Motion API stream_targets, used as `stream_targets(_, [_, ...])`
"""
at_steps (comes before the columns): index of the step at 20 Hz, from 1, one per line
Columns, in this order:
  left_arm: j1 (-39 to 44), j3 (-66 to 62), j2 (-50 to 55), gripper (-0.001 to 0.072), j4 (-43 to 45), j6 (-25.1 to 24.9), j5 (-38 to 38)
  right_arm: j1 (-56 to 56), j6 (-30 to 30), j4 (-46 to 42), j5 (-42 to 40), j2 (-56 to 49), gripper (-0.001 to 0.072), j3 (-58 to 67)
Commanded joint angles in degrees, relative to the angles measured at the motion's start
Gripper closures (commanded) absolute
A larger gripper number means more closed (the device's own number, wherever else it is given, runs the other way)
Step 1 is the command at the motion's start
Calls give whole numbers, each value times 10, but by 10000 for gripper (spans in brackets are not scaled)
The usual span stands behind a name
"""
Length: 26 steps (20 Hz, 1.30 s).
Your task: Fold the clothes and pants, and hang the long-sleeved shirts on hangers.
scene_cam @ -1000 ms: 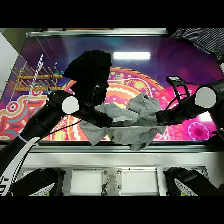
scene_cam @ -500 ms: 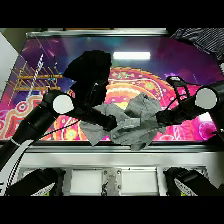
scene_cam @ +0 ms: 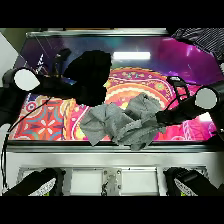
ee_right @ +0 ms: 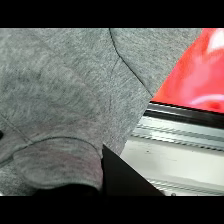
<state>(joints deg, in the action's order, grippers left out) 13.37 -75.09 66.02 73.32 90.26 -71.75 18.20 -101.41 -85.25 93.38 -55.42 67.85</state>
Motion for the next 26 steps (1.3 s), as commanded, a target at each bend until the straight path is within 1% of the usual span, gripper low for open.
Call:
stream_targets(1, [-78,-5,42,45,216,52,31,0,1,0,0,0,689,0])
stream_targets(3, [-115,-5,89,45,266,58,64,0,1,0,0,0,689,0])
stream_targets(7, [-165,-5,189,46,283,58,128,0,1,0,0,0,688,0])
stream_targets(10, [-185,-6,254,46,336,63,169,0,1,0,0,0,688,0])
stream_targets(13, [-196,-6,305,46,368,69,209,0,1,0,0,0,688,0])
stream_targets(16, [-200,-11,335,46,367,73,252,0,1,0,0,0,688,0])
stream_targets(17, [-200,-26,347,46,366,73,249,0,1,0,0,0,688,0])
stream_targets(22, [-200,-126,424,46,367,71,179,0,1,0,0,0,688,0])
stream_targets(26, [-200,-151,454,46,366,71,164,0,1,0,0,0,688,0])
